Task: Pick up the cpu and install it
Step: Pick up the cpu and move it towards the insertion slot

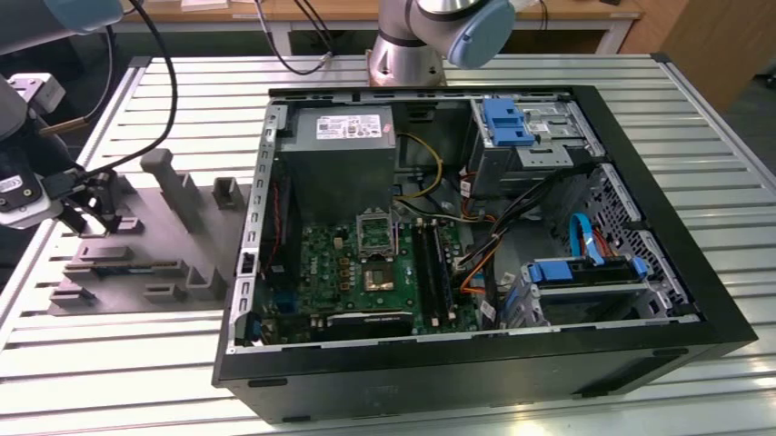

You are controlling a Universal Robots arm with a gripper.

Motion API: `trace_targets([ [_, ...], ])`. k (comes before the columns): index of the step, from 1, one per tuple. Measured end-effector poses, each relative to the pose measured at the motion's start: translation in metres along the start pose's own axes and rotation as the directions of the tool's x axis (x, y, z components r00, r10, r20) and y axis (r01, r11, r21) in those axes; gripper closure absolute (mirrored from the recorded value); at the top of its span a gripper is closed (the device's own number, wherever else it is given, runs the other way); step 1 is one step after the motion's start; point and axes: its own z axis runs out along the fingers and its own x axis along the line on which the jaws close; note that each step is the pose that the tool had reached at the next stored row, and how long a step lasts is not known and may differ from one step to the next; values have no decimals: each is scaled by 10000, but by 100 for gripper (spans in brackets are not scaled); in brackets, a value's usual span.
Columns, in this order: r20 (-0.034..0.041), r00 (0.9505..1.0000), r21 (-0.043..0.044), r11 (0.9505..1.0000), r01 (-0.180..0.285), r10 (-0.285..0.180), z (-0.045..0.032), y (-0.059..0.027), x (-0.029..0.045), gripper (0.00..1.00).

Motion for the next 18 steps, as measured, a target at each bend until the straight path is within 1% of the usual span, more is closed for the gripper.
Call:
trace_targets([
  [18,0,10000,0,10000,0,0,-38,2,-1,53],
])
